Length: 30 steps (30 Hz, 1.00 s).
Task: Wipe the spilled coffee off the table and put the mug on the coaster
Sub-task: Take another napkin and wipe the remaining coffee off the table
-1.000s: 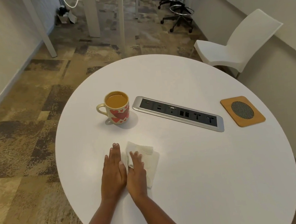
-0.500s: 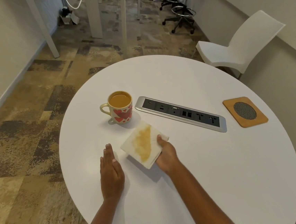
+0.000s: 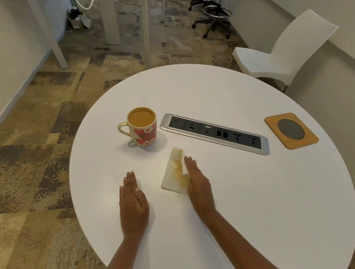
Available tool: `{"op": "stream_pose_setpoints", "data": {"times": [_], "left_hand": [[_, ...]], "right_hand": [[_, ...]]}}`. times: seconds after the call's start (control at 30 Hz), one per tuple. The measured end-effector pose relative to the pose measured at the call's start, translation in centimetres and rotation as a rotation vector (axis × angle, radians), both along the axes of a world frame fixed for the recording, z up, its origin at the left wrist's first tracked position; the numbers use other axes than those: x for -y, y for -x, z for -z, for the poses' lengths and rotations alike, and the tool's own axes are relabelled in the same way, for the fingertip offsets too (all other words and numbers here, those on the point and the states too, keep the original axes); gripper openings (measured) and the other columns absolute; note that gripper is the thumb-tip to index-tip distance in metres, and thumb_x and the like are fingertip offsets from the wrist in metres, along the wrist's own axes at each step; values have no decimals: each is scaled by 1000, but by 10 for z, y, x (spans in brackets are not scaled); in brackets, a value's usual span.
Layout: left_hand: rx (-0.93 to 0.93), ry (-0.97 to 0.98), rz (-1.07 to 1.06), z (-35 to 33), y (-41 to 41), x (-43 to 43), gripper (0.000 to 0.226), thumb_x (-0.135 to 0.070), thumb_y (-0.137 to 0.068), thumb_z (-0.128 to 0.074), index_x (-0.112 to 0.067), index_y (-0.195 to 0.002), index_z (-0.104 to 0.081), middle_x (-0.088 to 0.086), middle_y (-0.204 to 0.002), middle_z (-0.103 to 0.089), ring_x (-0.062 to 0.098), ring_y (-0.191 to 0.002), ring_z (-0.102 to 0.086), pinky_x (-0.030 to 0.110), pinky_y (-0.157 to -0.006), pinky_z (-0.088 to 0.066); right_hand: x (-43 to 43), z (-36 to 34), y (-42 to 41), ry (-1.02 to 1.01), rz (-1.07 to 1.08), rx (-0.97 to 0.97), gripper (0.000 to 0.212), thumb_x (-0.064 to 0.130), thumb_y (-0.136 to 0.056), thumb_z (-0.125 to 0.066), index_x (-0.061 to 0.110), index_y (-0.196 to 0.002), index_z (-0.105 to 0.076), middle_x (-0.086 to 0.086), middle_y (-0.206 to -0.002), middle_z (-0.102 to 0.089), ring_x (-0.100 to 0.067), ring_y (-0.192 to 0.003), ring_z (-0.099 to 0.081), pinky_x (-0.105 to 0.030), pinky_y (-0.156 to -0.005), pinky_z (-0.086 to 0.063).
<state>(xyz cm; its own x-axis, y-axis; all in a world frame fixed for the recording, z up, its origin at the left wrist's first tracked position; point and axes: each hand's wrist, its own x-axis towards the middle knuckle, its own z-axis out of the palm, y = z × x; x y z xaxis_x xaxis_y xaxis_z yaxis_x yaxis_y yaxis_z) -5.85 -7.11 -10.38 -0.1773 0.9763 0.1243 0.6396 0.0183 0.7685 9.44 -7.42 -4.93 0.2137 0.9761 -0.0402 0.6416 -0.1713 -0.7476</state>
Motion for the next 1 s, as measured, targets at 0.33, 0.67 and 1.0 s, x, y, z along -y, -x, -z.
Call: {"op": "stream_pose_setpoints", "data": {"times": [0.33, 0.67, 1.0], "left_hand": [[-39, 16, 0, -1, -1, 0, 54, -19, -89, -19, -4, -139, -32, 14, -147, -36, 26, -139, -29, 31, -115, -11], [-66, 34, 9, -1, 0, 0, 52, -19, -89, -22, -3, -137, -35, 16, -145, -38, 27, -138, -31, 33, -115, -13], [-70, 70, 22, -4, 0, -1, 52, -20, -89, -24, -4, -137, -34, 14, -146, -37, 27, -138, -30, 31, -114, -12]], "right_hand": [[11, 27, 13, 180, -480, 412, 56, 1, -94, -29, 12, -147, -14, -10, -158, -5, -21, -147, -3, -24, -118, 1], [0, 21, 46, 308, -252, 357, 60, 31, -98, -36, 4, -146, -13, -15, -157, -13, -26, -146, -13, -32, -119, -12], [-8, 22, 49, 329, -341, 558, 52, -10, -94, -31, -11, -142, -10, -31, -152, -15, -39, -143, -18, -40, -117, -21]]}}
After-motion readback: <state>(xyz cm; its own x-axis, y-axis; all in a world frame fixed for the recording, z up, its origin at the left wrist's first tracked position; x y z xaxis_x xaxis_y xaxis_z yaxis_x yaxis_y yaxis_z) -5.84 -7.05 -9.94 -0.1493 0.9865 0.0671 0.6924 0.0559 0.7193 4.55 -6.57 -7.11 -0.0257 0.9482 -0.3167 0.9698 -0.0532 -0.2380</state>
